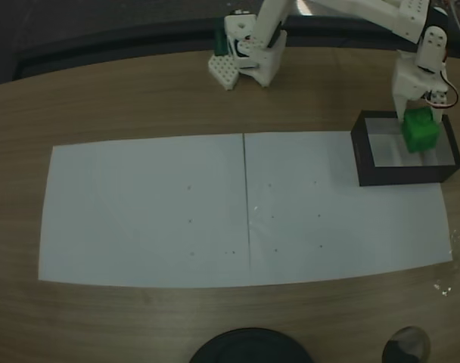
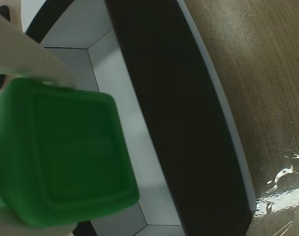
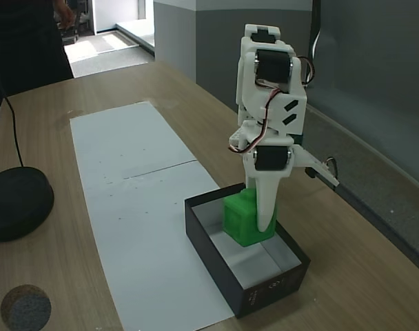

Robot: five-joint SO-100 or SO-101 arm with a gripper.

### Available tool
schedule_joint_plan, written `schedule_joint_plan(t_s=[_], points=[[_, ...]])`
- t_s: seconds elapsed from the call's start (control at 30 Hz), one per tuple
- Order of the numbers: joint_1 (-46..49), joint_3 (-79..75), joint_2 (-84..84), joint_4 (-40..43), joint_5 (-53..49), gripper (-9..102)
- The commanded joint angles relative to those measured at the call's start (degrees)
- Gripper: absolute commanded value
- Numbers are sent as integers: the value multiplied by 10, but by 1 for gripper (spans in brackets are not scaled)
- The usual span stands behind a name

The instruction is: Grab a green square and put it in the box.

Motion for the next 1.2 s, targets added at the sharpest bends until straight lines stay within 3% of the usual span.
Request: schedule_joint_plan(t_s=[0.0, 0.27, 0.5, 0.7, 0.9, 1.17], points=[[11, -16, 18, 0, -1, 30], [62, -14, 96, 2, 4, 27], [226, -5, 300, 98, 6, 1], [405, 115, 547, 115, 87, 0], [570, 319, 815, 39, 87, 5], [610, 473, 1019, 14, 90, 0]])
